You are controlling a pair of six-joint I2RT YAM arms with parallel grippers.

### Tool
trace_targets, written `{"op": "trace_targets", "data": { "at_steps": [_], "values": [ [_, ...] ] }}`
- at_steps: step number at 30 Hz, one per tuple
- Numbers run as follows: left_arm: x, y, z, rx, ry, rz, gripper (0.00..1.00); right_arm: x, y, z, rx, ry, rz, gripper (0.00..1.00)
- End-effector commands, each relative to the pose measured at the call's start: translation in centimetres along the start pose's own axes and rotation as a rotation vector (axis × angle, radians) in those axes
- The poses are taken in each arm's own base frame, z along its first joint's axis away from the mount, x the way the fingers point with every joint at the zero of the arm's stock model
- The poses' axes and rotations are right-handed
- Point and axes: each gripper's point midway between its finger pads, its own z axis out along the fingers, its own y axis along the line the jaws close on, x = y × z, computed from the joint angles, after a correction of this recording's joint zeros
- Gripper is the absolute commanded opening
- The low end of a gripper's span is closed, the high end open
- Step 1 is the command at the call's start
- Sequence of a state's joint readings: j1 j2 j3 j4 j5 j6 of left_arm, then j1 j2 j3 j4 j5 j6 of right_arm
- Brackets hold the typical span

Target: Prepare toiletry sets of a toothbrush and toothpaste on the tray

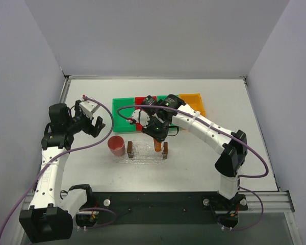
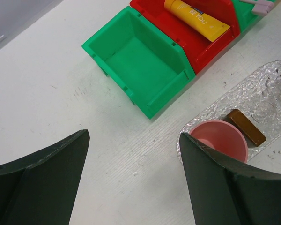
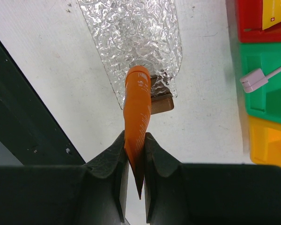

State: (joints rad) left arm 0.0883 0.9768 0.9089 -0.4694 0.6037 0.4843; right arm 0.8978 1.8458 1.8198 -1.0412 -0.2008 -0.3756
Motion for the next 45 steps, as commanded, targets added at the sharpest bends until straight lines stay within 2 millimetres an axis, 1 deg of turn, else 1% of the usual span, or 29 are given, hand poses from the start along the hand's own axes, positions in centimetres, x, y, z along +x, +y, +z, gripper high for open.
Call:
{"op": "trace_targets", "data": {
  "at_steps": [1, 8, 15, 28, 38, 42, 45],
  "values": [
    [-0.7, 0.0, -0.3, 0.005, -0.029, 0.025, 0.89, 0.1, 0.4, 0.0, -0.007, -0.003, -0.003, 0.00],
    [-0.6, 0.1, -0.3, 0.006, -0.024, 0.027, 0.89, -0.2, 0.1, 0.4, 0.012, -0.027, -0.010, 0.00],
    [-0.6, 0.1, -0.2, 0.009, -0.025, 0.027, 0.89, 0.3, 0.2, 1.3, 0.004, -0.009, -0.014, 0.00],
    [-0.1, 0.0, 0.1, 0.022, -0.014, 0.015, 0.89, 1.0, 0.1, 3.1, 0.010, 0.007, -0.015, 0.00],
    [0.1, -0.1, 0.2, 0.027, -0.012, 0.014, 0.89, 0.8, -0.2, 3.1, 0.035, -0.020, -0.017, 0.01],
    [0.1, -0.1, 0.1, 0.025, -0.010, 0.014, 0.89, 1.0, -0.3, 3.2, 0.041, -0.011, -0.018, 0.02],
    [0.1, -0.1, 0.1, 0.024, -0.012, 0.018, 0.89, 1.0, -0.3, 3.3, 0.042, -0.009, -0.018, 0.05]
  ]
}}
